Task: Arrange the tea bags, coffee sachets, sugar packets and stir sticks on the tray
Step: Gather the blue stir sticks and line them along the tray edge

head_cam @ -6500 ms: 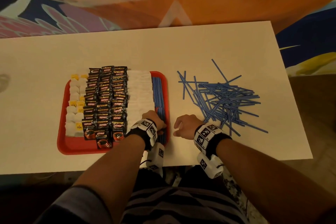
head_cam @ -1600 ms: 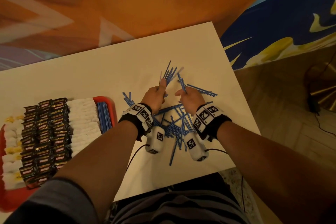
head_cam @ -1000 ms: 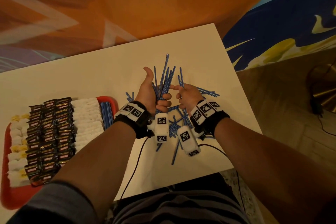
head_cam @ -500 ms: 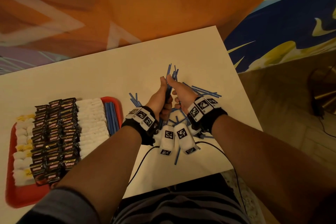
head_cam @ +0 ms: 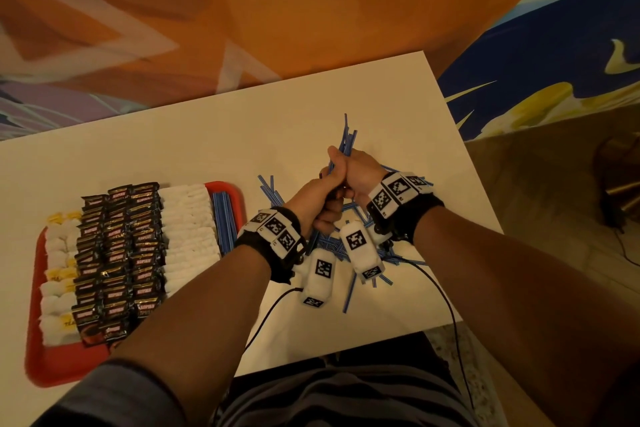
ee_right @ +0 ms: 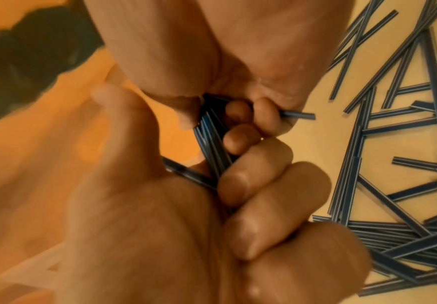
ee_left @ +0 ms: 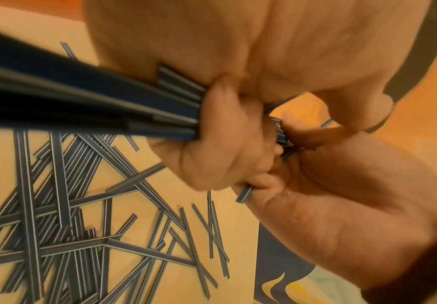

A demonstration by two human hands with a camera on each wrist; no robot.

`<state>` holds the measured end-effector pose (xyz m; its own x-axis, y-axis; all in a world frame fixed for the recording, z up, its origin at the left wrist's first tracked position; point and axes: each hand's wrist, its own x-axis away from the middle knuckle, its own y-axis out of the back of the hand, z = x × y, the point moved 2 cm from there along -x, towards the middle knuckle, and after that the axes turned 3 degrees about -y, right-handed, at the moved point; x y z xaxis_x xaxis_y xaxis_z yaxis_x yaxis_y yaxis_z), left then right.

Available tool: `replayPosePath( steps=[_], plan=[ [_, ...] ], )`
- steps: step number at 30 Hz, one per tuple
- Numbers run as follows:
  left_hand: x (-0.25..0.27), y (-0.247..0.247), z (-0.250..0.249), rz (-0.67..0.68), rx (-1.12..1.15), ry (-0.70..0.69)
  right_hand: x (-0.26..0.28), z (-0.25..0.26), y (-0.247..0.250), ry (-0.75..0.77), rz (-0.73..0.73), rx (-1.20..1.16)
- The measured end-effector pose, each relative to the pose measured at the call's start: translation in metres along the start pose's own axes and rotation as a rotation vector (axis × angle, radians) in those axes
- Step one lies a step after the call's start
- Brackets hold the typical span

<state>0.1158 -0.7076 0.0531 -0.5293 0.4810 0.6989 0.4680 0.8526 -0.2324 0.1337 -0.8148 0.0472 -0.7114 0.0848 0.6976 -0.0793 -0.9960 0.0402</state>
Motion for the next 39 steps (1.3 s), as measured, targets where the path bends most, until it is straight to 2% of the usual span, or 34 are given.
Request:
replayPosePath(
  steps=[3,7,9,10,14,16,20,24,28,33,37,39],
  plan=[
    [0.001,0.002,-0.001,-0.050,-0.050,-0.039,0.004,0.003,0.002,-0.012,0.007,-0.100],
    [-0.003,0.017,-0.002,-0.217,-0.081,-0.056,0.004,-0.004,0.009,-0.075,0.023,-0.303],
    [-0.004,0.027,-0.002,-0.296,-0.044,-0.035,0.006,-0.005,0.011,-0.065,0.007,-0.264],
    [-0.005,0.030,-0.002,-0.316,-0.018,-0.029,0.007,-0.006,0.010,-0.040,-0.002,-0.168],
    [-0.004,0.032,-0.002,-0.314,0.029,-0.038,0.013,-0.004,0.005,0.108,-0.022,0.426],
    [-0.003,0.030,-0.004,-0.288,0.051,-0.021,0.015,-0.002,0.003,0.165,-0.054,0.613],
    [-0.001,0.036,-0.005,-0.229,-0.008,0.025,0.023,0.007,-0.004,0.146,-0.046,0.686],
    [0.001,0.041,-0.008,-0.275,-0.074,0.033,0.026,0.015,-0.006,0.130,-0.007,0.627],
    [0.009,0.041,-0.014,-0.245,-0.188,0.107,0.028,0.018,-0.009,0.194,-0.074,0.501],
    [0.014,0.044,-0.020,-0.274,-0.240,0.097,0.039,0.021,-0.011,0.281,-0.112,0.645],
    [0.017,0.047,-0.016,-0.210,-0.200,0.085,0.043,0.019,-0.017,0.190,-0.094,0.626],
    [0.018,0.046,-0.012,-0.202,-0.142,0.034,0.045,0.018,-0.022,0.169,-0.089,0.640]
  ],
)
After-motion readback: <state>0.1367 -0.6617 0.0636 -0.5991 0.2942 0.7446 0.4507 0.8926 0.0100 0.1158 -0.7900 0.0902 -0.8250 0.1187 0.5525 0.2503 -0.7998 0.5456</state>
